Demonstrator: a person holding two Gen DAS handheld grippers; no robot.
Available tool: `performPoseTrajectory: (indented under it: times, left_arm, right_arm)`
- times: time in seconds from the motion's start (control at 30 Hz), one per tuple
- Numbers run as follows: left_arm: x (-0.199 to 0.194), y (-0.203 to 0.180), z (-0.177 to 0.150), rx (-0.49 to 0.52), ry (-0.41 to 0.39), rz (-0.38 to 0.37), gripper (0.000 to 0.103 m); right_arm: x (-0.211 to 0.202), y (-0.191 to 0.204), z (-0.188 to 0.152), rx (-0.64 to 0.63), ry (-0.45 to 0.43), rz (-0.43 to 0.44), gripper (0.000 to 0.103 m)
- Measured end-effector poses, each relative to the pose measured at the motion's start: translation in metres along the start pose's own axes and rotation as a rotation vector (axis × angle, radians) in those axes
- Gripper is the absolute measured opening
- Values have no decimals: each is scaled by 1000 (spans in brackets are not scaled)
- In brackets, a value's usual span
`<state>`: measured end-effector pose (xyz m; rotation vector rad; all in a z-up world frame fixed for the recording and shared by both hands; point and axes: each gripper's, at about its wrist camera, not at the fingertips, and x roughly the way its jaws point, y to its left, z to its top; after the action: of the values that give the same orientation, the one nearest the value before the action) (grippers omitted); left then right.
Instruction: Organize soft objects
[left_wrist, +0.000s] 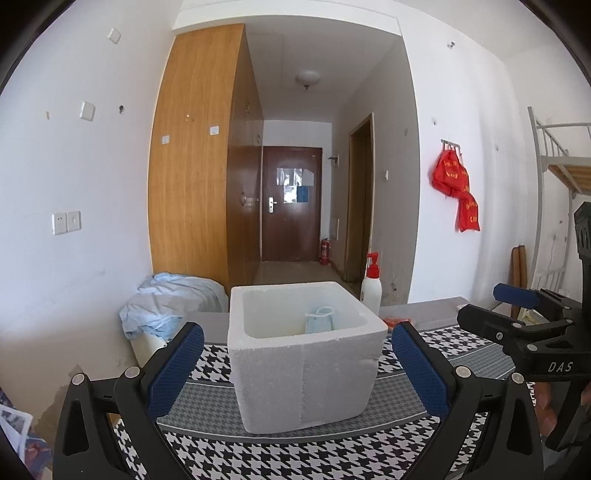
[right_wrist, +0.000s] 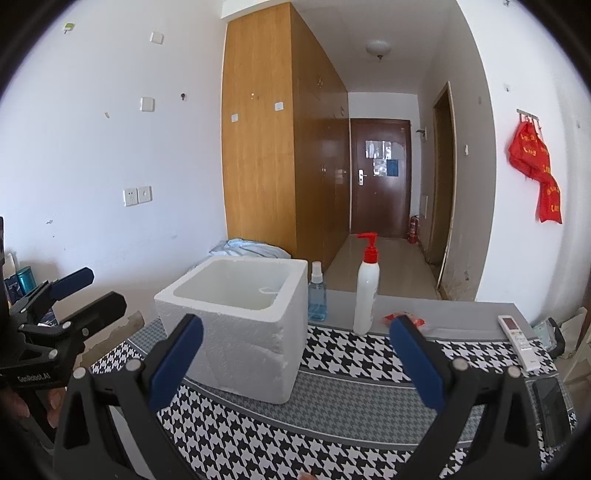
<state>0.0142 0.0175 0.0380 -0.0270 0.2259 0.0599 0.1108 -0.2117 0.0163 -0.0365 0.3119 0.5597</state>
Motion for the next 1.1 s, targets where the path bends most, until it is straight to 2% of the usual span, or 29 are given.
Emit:
performPoseTrajectory:
  times: [0.43,0.8,1.1]
  left_arm:
    - [-7,-8,-14,-8,-23,33,102]
    - [-11,-12,-28,-8,-61,82,102]
    - [-10,-7,-37,-25,-51,87,102]
  right_arm:
    - [-10,-14,-18,20,-24,-31,102]
    - [-15,-11,-34,6,-48,-58,102]
    - [-19,-8,-44,-5,-59,-79,102]
